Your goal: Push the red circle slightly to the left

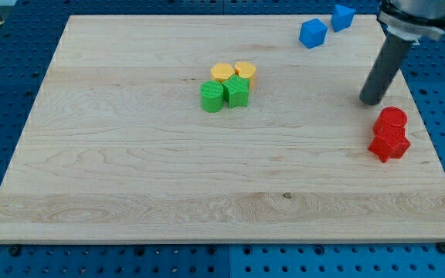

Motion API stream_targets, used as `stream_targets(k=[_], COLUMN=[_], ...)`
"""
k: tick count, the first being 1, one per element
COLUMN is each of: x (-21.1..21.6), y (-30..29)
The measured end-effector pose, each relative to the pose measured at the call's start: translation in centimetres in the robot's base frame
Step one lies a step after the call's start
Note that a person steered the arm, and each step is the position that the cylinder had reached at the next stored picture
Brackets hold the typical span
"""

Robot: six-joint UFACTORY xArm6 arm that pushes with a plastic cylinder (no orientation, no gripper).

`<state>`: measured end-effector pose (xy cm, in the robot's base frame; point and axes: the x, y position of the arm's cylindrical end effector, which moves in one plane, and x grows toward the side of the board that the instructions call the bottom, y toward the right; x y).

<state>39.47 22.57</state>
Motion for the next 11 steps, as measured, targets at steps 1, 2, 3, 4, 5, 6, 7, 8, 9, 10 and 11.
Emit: stream_targets(k=[1,2,3,4,5,6,7,8,9,10,11], x=[-0.6,1.0,3.2,5.8,7.1,6.0,5.5,5.6,5.7,4.4,3.2], y=[2.8,5.6,5.6,6.4,6.1,5.0,4.3,2.8,2.2,2.2,0.0])
